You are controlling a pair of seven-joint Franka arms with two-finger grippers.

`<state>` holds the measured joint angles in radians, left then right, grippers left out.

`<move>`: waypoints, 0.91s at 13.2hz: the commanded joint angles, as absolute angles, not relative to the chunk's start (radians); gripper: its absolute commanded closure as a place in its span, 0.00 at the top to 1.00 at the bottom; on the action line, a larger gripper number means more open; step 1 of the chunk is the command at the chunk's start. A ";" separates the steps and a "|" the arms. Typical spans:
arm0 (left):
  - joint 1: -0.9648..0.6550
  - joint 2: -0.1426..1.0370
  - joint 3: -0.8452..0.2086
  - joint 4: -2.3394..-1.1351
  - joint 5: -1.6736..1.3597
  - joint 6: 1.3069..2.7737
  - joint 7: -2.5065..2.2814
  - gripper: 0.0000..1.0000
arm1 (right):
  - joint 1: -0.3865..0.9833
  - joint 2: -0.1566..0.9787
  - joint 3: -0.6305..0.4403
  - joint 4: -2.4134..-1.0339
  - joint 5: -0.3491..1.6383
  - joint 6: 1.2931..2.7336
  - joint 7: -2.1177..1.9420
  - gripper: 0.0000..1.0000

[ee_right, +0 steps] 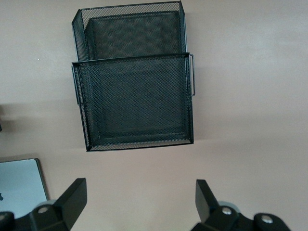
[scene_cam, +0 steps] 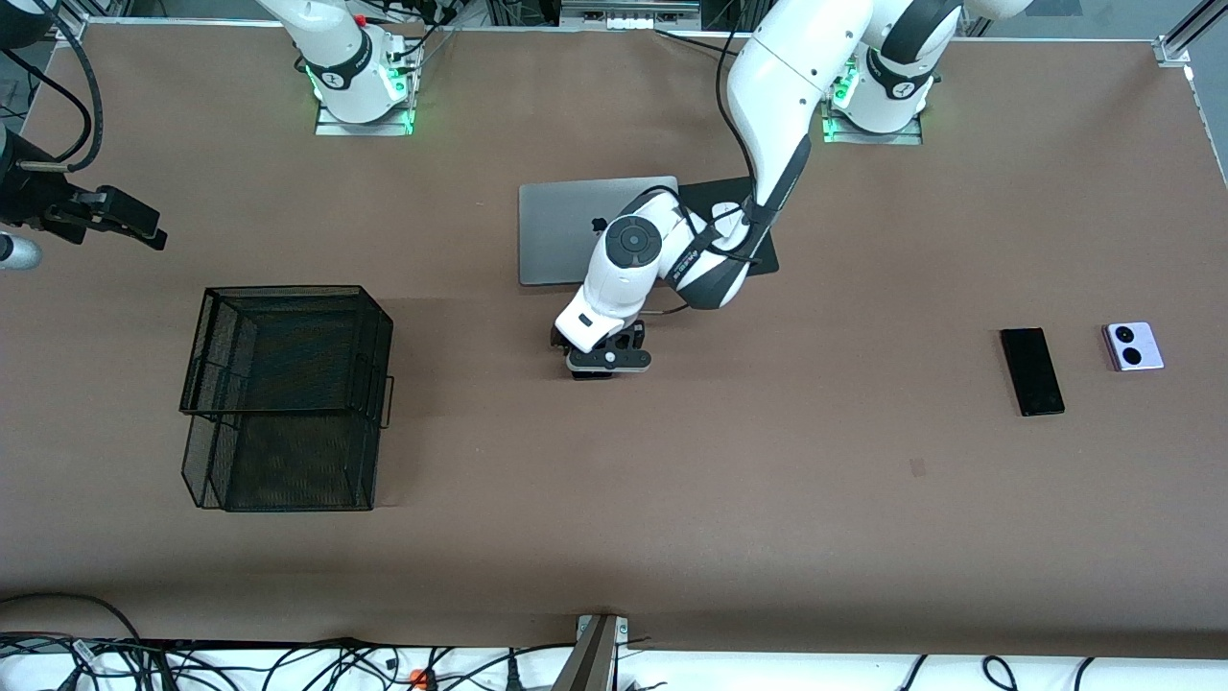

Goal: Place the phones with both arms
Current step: 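Carry the flip phone with the left gripper and set it beside the laptop, then grasp the flip phone with the right gripper while the left gripper reaches the tall phone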

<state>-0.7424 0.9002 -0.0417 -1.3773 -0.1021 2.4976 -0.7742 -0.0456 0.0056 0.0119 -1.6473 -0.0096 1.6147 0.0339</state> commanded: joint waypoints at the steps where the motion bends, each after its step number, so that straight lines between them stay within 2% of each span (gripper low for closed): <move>1: -0.730 0.810 -0.022 -1.408 -0.117 2.420 -0.779 1.00 | -0.041 0.003 0.015 -1.647 -0.006 1.621 0.025 1.00; 4: -0.649 0.685 0.011 -1.396 -0.083 2.151 -0.767 1.00 | -0.003 0.011 0.017 -1.648 -0.005 1.635 0.034 1.00; 7: -0.508 0.574 0.023 -1.396 -0.060 1.952 -0.689 1.00 | 0.093 0.058 0.017 -1.641 -0.002 1.698 0.063 1.00; 10: -0.364 0.497 0.032 -1.400 -0.054 1.794 -0.496 1.00 | 0.262 0.164 0.015 -1.588 -0.002 1.742 0.272 1.00; 12: -0.299 0.457 0.031 -1.408 0.056 1.711 -0.393 1.00 | 0.380 0.254 0.015 -1.531 -0.006 1.817 0.406 1.00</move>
<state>-0.3372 0.5120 0.0441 -1.3636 -0.0313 1.7632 -0.4754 0.2885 0.1617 0.0258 -1.6194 -0.0063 1.7865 0.3000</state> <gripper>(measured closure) 0.000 0.000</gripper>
